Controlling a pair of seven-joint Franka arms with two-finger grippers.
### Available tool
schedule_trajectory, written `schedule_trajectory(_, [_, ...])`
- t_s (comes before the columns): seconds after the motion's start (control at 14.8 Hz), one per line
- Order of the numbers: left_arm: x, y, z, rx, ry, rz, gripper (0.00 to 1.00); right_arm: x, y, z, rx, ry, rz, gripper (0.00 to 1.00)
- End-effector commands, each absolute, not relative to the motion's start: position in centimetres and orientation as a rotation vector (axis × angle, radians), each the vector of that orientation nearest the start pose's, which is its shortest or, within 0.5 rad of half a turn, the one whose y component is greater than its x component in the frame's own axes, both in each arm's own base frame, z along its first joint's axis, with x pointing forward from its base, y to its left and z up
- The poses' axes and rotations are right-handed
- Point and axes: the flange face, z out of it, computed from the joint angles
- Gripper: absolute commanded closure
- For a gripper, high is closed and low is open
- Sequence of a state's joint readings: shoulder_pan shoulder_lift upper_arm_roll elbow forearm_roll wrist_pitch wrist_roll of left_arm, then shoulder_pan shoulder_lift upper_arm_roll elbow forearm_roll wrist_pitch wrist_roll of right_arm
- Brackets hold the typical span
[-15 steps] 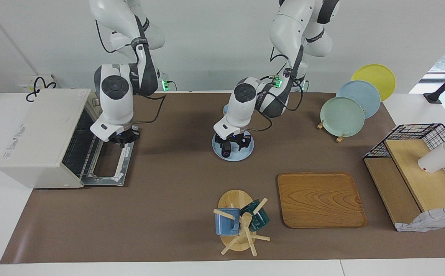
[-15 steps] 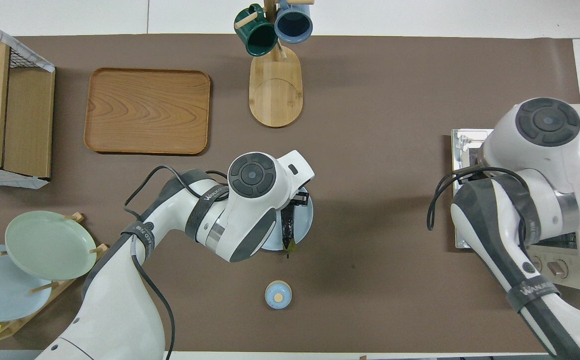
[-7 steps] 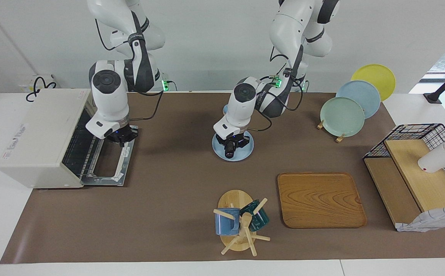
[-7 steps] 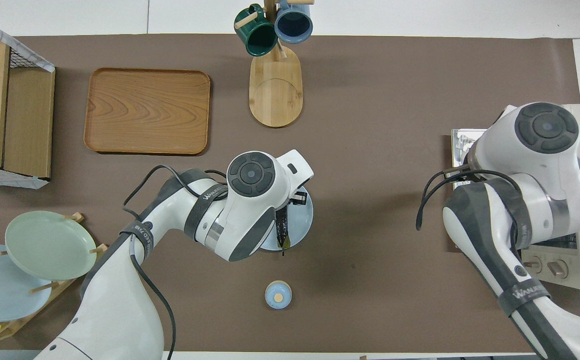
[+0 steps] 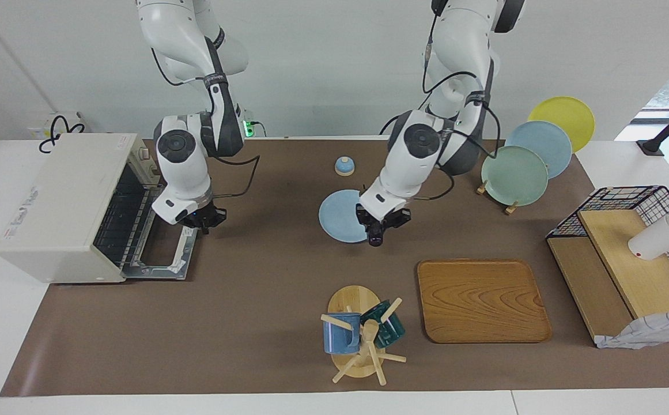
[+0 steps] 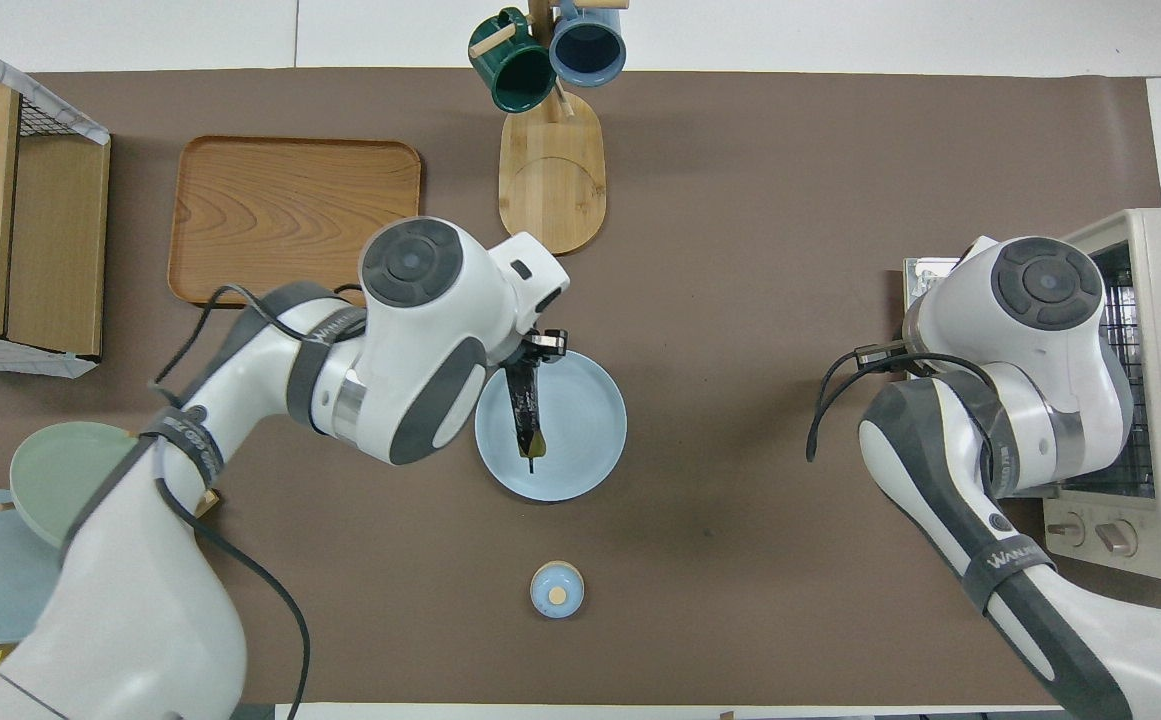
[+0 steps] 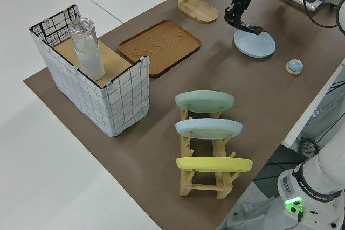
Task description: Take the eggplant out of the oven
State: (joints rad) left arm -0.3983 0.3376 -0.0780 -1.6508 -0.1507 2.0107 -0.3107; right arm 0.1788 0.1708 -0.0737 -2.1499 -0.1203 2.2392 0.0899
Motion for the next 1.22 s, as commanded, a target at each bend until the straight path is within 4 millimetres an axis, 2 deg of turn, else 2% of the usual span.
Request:
schedule_trajectory(0.0, [63.0,-23.9,43.1,-3.326,0.068,0.060,1.00,54.5,5.3,30.7,-3.227,-0.123,0.128,1.00])
schedule_trajectory(0.14, [65.4,-17.6,42.9,-3.332,0.038,0.012,1.00,53.9,5.0,29.4,-3.226,-0.122,0.133,1.00])
schedule_trajectory(0.2, [66.3,-15.8,41.7,-3.331,0.064,0.013,1.00,53.8,4.9,28.8,-3.225,-0.124,0.134,1.00])
schedule_trajectory(0.41, [71.0,-13.2,37.9,-3.338,0.038,-0.027,1.00,53.9,5.2,28.8,-3.287,-0.253,0.136,1.00])
schedule_trajectory(0.54, [73.2,-10.6,36.1,-3.339,0.090,-0.078,1.00,54.1,5.2,29.0,-3.339,-0.361,0.126,1.00])
schedule_trajectory(0.61, [73.5,-9.9,35.9,-3.305,0.177,-0.133,1.00,54.3,5.2,29.1,-3.351,-0.383,0.121,1.00])
schedule_trajectory(0.75, [72.2,-9.6,33.1,-3.233,0.275,-0.106,1.00,54.7,5.2,29.9,-3.385,-0.436,0.149,1.00])
schedule_trajectory(0.95, [71.9,-9.5,33.1,-3.231,0.304,-0.103,1.00,56.2,5.0,33.8,-3.422,-0.472,0.240,1.00])
schedule_trajectory(1.08, [71.9,-9.4,33.2,-3.228,0.327,-0.097,1.00,56.8,3.4,36.5,-3.415,-0.528,0.268,1.00])
schedule_trajectory(1.15, [71.9,-9.3,33.5,-3.225,0.335,-0.095,0.01,56.8,2.0,37.3,-3.411,-0.531,0.261,1.00])
